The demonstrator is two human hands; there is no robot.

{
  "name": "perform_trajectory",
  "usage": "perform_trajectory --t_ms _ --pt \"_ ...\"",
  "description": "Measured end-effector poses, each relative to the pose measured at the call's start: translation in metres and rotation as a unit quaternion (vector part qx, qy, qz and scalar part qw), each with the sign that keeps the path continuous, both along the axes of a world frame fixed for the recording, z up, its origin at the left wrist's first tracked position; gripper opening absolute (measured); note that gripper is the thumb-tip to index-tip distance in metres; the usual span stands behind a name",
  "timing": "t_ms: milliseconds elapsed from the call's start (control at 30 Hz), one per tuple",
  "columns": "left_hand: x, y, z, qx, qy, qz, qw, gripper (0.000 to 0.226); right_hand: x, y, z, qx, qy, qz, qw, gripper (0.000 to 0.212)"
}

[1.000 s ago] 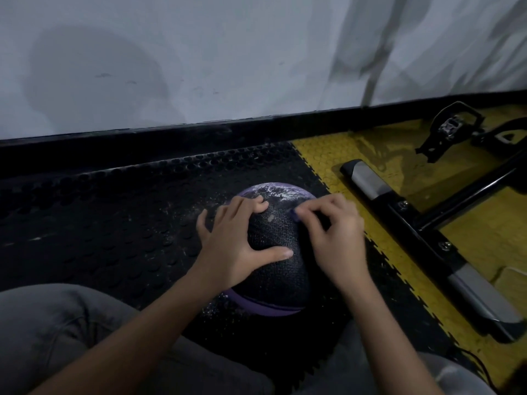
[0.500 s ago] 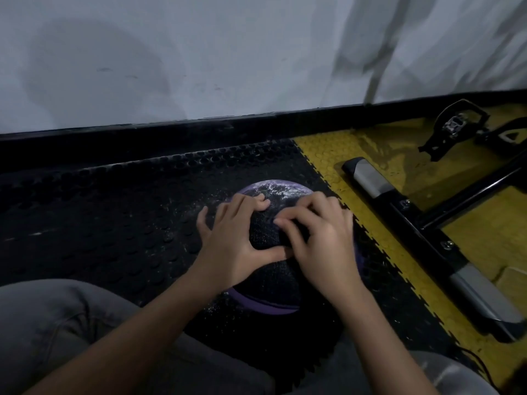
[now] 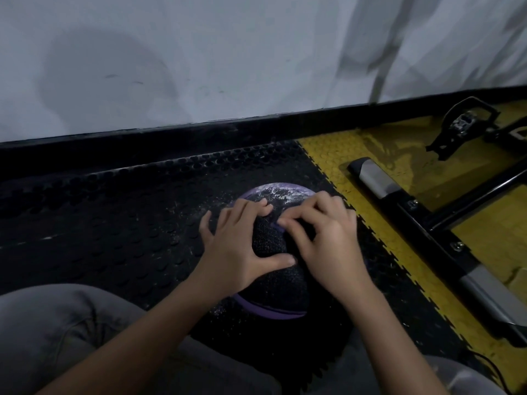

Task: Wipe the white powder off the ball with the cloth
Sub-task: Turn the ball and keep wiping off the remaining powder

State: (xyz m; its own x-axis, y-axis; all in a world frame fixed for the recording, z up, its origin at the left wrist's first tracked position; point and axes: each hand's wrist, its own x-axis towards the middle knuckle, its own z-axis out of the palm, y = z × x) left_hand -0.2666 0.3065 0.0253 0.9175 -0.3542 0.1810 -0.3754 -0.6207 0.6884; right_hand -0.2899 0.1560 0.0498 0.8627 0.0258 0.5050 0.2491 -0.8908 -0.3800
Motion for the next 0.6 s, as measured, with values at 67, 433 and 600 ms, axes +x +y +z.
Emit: perform_trajectory --t_ms 67,433,600 --pt "0.0 0.001 0.002 -0.004 0.003 -0.013 1.0 0.081 0.009 -0.016 0.0 0.049 0.021 -0.038 0.998 0.008" --pt "-0.002 -0.001 0.002 0.022 0.01 -0.013 1.0 0.076 0.0 -0.003 0.001 0.004 0.001 -0.027 1.0 0.009" --pt "0.001 -0.001 0.004 0.013 0.009 -0.026 1.0 0.077 0.02 -0.04 0.002 0.177 0.066 -0.104 0.977 0.01"
